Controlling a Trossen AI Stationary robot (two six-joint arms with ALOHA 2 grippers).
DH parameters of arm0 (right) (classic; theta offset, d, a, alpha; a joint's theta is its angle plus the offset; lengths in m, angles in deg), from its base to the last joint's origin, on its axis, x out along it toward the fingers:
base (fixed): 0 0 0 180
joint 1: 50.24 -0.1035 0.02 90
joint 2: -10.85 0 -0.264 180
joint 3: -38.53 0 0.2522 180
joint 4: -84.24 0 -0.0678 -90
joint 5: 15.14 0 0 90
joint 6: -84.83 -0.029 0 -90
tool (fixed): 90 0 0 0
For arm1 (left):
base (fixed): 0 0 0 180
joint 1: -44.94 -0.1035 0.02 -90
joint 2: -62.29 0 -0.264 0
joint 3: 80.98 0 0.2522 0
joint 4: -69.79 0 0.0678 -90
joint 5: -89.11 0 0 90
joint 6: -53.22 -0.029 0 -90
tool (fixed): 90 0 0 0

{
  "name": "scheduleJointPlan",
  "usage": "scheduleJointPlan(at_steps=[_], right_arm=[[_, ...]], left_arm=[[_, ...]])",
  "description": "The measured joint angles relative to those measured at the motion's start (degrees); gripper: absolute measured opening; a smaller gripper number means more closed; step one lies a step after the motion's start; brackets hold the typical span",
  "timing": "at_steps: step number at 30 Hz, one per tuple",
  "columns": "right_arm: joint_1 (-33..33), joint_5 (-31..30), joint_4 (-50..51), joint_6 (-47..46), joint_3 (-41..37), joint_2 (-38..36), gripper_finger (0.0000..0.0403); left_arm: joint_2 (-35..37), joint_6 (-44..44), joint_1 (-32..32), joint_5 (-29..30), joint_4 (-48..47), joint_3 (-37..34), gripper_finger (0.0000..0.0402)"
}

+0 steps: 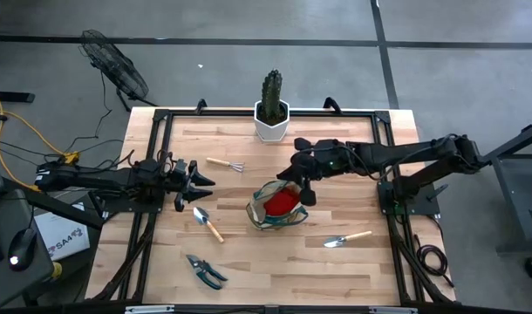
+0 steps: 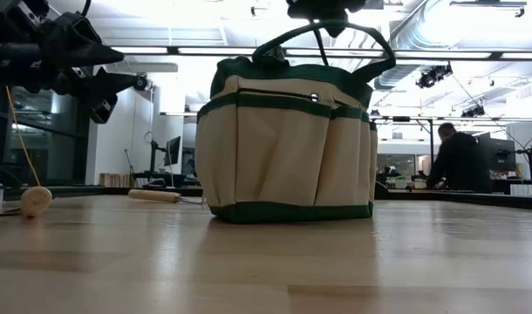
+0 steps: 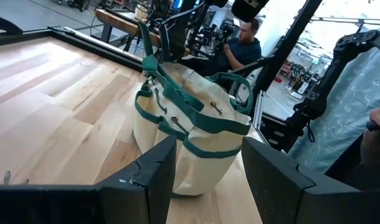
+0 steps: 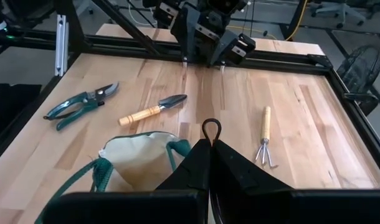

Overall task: Pick & Place Garden tools in Gardening bag
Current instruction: Put the green shears into the brown gardening bag, then adjust the brown gardening bag

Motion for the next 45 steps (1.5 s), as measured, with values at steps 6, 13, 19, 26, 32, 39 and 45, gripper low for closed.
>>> scheduleJointPlan(at_steps=[6, 13, 19, 26, 32, 39, 45], right_arm=[[0.0, 0.1, 0.1, -0.4, 0.0, 0.0, 0.0004], [0.0, 0.1, 0.1, -0.5, 0.0, 0.0, 0.0004], [0.0, 0.2, -0.2, -1.8, 0.0, 0.0, 0.0007], [0.0, -0.1, -0.1, -1.9, 0.0, 0.0, 0.0062], [0.0, -0.1, -0.1, -2.0, 0.0, 0.0, 0.0115], [0.0, -0.1, -0.1, -2.0, 0.0, 0.0, 0.0144], [0.0, -0.1, 0.0, -2.0, 0.0, 0.0, 0.0146]], left_arm=[[0.0, -0.3, 0.0, -1.0, 0.0, 0.0, 0.018], [0.0, -0.3, 0.0, -1.1, 0.0, 0.0, 0.018], [0.0, -0.3, 0.0, -1.3, 0.0, 0.0, 0.018], [0.0, -0.3, 0.0, -1.5, 0.0, 0.0, 0.018], [0.0, -0.3, 0.0, -3.0, 0.0, 0.0, 0.018], [0.0, -0.3, 0.0, -3.3, -0.3, 0.0, 0.018], [0.0, -0.3, 0.0, -3.2, -1.2, 0.0, 0.018]])
